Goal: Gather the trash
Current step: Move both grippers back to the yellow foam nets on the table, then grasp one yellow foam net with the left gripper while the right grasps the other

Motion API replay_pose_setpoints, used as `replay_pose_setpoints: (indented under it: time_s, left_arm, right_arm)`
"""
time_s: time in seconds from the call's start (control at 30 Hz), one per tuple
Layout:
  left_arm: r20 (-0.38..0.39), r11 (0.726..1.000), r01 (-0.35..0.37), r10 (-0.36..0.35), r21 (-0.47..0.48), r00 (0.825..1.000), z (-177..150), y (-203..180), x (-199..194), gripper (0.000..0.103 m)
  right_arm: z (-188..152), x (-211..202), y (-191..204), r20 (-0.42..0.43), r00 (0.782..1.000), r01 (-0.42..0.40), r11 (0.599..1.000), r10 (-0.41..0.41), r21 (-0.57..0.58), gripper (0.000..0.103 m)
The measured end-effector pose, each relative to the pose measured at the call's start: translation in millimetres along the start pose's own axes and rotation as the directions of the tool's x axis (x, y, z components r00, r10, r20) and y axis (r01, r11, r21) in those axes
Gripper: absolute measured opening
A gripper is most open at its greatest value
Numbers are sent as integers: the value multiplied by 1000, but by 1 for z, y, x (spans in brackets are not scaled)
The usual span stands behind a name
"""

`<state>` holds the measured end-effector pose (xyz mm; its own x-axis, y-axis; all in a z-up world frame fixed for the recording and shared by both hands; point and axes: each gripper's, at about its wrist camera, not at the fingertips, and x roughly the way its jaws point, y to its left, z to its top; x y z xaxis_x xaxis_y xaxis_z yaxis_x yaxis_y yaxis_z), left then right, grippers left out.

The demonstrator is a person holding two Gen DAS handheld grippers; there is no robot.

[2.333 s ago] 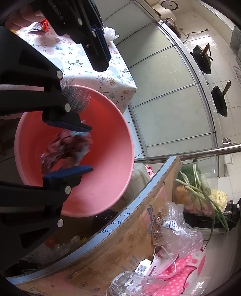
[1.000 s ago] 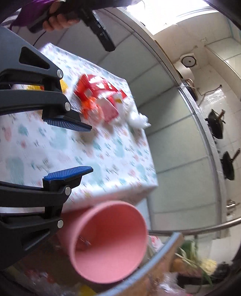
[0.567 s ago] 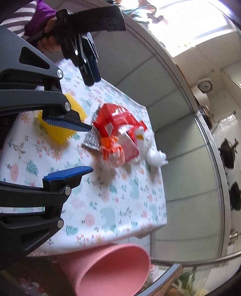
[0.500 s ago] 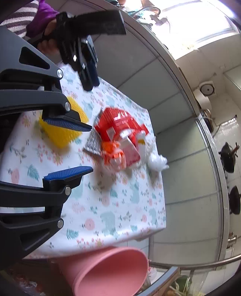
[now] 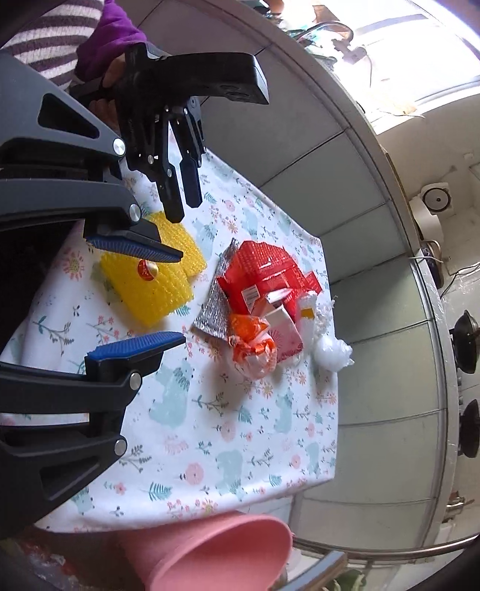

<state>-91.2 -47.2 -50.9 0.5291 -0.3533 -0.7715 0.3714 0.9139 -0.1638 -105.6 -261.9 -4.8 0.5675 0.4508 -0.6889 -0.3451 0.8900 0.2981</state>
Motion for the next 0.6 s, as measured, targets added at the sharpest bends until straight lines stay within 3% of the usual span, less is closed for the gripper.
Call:
replay_pose_setpoints:
  time_s: [0.13, 0.3, 0.43, 0.5, 0.57, 0.6]
  left_arm:
    - [-25, 1000, 13, -12, 5, 1000, -4, 1, 10, 42]
    - [-49, 999, 31, -30, 19, 998, -6, 0, 20, 42]
    - [-39, 998, 51, -50, 42, 998, -5, -3, 21, 41]
    - [-37, 996, 68, -66, 63, 997, -6, -7, 21, 32]
    - [-30, 994, 80, -77, 81, 997, -6, -10, 20, 15]
    - [-18, 993, 76, -75, 94, 997, -6, -12, 18, 12]
  right_arm:
    - [-5, 1, -4, -23, 1000, 16, 1000, -15, 20, 52]
    - [-9, 13, 0, -68, 998, 0, 1000, 2, 20, 53]
    - [-11, 26, 6, -118, 993, -12, 1000, 12, 3, 61]
    - [-11, 33, 9, -141, 990, -14, 1000, 13, -4, 61]
    - [-11, 37, 11, -152, 988, -18, 1000, 17, -5, 62]
    - [-11, 40, 13, -159, 987, -19, 1000, 18, -9, 62]
